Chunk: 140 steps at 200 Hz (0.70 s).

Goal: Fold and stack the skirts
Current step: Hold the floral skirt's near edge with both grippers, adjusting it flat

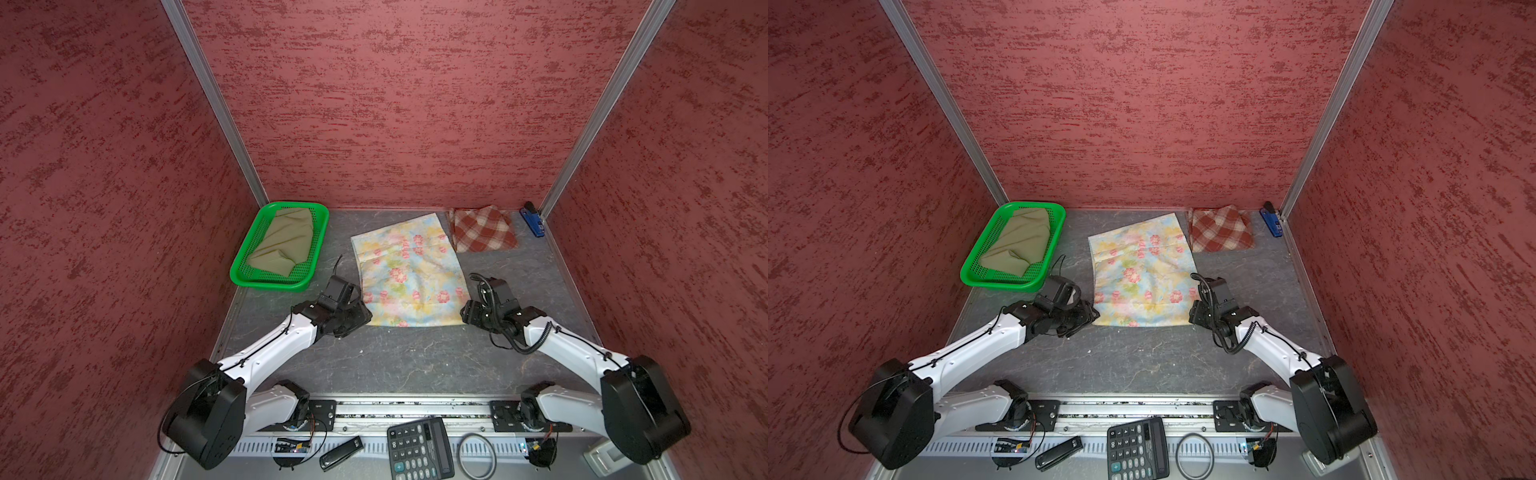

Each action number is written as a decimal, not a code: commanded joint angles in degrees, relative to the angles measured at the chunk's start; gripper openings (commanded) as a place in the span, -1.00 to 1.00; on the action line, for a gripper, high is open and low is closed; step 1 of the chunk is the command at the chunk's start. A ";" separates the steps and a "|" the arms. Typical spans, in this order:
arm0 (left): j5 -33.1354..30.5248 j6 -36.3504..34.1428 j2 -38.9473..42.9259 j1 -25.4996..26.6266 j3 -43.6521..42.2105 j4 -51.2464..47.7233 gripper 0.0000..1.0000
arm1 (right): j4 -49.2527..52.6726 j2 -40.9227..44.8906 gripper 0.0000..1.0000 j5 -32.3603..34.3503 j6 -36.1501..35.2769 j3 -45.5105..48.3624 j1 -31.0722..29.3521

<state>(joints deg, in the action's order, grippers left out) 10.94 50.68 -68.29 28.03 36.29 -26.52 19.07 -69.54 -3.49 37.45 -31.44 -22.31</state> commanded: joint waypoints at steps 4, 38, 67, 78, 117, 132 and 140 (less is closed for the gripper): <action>2.11 3.99 -1.86 0.36 -2.35 5.17 0.16 | -2.25 1.15 0.37 -2.51 4.77 1.53 -0.19; 2.54 7.31 -4.04 0.36 -4.37 9.05 0.16 | -4.35 0.69 0.30 -4.36 8.53 3.25 0.01; 1.65 8.87 -6.62 0.31 -5.18 11.18 0.16 | -6.33 -0.07 0.26 -4.67 11.65 5.00 0.32; 1.02 9.38 -7.66 0.35 -5.65 12.27 0.16 | -6.69 -0.38 0.26 -4.60 12.47 5.33 0.50; -3.32 8.28 -12.89 0.51 -5.38 14.59 -0.32 | -6.16 0.62 0.22 -3.52 13.44 5.82 1.66; -5.24 7.04 -14.79 0.69 -5.42 16.13 -0.64 | -6.19 0.64 0.18 -2.85 13.07 6.08 2.30; -6.02 6.01 -15.83 0.65 -4.91 16.02 -0.84 | -6.55 0.25 0.16 -2.71 12.79 6.25 2.64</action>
<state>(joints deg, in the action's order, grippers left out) 9.98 58.85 -80.38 28.40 31.62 -10.79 13.87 -69.56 -7.84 48.99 -26.37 -20.64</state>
